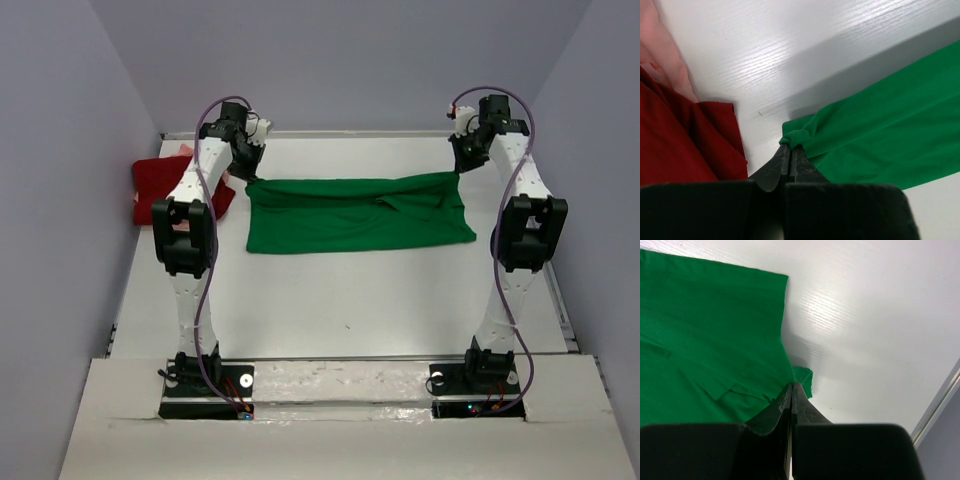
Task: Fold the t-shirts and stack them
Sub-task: Fold the other side of the tshirt into a rectangle
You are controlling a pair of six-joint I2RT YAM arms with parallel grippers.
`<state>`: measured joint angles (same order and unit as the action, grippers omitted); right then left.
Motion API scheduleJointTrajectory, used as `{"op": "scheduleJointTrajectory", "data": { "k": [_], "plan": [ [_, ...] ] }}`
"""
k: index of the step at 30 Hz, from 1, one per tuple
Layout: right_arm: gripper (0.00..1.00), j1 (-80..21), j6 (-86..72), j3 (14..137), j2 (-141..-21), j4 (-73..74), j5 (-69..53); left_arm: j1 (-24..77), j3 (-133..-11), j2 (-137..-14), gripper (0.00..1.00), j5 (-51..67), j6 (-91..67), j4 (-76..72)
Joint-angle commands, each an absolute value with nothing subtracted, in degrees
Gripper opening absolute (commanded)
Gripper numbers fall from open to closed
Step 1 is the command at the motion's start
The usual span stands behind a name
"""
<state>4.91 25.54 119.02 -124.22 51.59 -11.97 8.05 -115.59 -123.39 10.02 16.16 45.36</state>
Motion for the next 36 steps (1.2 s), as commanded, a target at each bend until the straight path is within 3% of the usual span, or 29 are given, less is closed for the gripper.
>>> {"op": "scheduleJointTrajectory", "data": {
  "k": [1, 18, 36],
  "plan": [
    [0.0, 5.27, 27.07, 117.51, -119.27, 52.73, -10.37, 8.09, -113.91, -117.86, 0.0, 10.37, 18.1, 47.02],
    [0.0, 5.27, 29.71, 106.7, -116.1, 56.86, -12.3, 8.26, -101.52, -112.15, 0.0, 12.48, 19.34, 46.05],
    [0.0, 5.27, 31.55, 99.32, -116.89, 57.04, -11.43, 12.3, -92.55, -110.83, 0.0, 1.76, 19.43, 42.28]
  ]
}}
